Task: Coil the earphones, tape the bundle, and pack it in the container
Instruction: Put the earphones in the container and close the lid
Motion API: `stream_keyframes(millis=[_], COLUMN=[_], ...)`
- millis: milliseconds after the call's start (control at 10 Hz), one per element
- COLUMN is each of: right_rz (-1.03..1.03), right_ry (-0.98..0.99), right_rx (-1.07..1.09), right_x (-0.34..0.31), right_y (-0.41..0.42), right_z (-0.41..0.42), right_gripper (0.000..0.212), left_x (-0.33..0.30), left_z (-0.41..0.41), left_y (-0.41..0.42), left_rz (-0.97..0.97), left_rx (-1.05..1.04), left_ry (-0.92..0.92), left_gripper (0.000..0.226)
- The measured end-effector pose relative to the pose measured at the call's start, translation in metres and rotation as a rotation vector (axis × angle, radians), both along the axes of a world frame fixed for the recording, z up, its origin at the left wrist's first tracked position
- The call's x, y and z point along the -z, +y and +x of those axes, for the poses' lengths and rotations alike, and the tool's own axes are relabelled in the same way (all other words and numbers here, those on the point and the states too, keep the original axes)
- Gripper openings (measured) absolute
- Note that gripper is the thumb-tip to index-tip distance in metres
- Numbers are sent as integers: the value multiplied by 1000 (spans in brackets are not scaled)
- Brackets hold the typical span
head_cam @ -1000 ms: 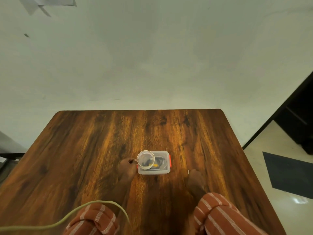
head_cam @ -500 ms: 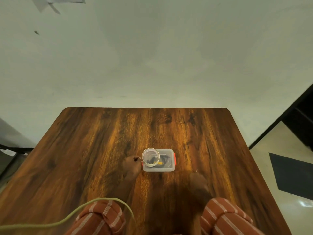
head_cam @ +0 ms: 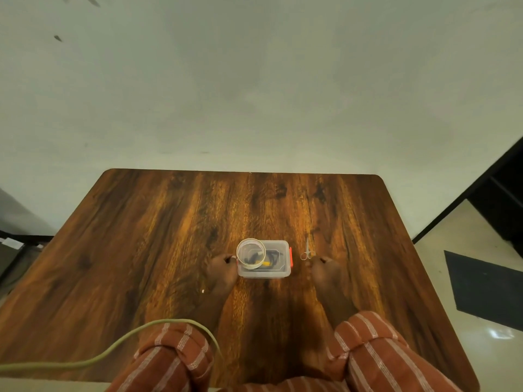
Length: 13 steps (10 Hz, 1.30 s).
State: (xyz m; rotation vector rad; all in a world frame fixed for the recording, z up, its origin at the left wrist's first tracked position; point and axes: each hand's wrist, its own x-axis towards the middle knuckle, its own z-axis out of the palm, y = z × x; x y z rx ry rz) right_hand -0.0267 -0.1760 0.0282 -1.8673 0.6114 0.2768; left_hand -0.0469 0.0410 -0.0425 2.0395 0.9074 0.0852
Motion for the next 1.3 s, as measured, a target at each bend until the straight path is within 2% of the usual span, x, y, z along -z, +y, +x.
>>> stream_keyframes(millis=[200,300,600,900,1000,1100,1200,1300], right_rz=[210,152,-96,-146,-25,31,100,192], right_ry=[144,132,52,-57,-7,-4,-3,-3], right_rx=[37,51,-101,26,-84,-107,-128,-163], right_x=[39,50,75,65,61,51,38,32], right_y=[35,42,49,43,44,45,41,32], right_z=[9,10,7,14,24,31,37,36], right_gripper=[26,24,21,14,20,25,28,29], left_x=[0,-2,-3,-6,-10,-15,-22,-27], left_z=[-3,-5,-9,-3,5,14,29,30], left_y=[-3,-2,0,-2,-4,-5,-5,-7], left_rz=[-83,-96,-108,-158,-263,-366,-457,-431], left_rx=[-26,-35,-35,-93,-65,-45,-16,70], left_ry=[-6,-3,-5,-2,4,0,-21,-8], left_gripper=[35,34,35,40,49,51,41,32])
